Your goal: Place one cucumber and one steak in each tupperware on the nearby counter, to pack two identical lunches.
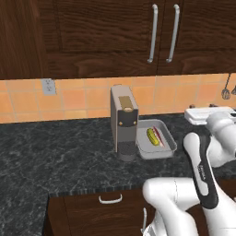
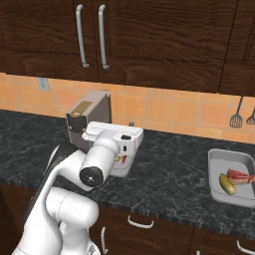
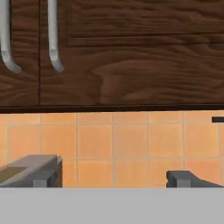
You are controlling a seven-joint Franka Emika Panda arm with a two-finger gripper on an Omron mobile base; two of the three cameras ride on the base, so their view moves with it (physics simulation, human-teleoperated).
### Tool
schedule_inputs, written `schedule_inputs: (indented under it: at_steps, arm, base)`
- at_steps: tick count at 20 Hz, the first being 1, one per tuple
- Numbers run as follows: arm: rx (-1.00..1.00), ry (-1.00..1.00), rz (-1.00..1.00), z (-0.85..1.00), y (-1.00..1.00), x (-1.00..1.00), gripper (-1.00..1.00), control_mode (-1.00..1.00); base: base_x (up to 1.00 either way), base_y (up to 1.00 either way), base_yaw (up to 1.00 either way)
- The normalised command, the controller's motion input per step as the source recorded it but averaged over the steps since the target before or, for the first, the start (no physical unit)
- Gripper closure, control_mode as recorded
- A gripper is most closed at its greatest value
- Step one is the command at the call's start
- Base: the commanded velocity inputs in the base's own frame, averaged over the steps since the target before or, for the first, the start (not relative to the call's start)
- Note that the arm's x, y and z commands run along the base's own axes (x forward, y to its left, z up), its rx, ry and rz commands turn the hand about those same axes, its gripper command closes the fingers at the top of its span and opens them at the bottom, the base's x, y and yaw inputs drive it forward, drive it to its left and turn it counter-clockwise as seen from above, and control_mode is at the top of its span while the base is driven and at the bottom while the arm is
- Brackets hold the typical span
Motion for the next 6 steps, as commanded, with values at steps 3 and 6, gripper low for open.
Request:
schedule_inputs:
  at_steps: [3, 6]
  arm:
    - [-0.08, -0.51, 0.01, 0.47, 0.04, -0.60, -1.00, -1.00]
    - [0.00, 0.00, 0.00, 0.00, 0.00, 0.00, -1.00, -1.00]
  base:
    - [0.00, 0.00, 0.00]
    - [0.00, 0.00, 0.00]
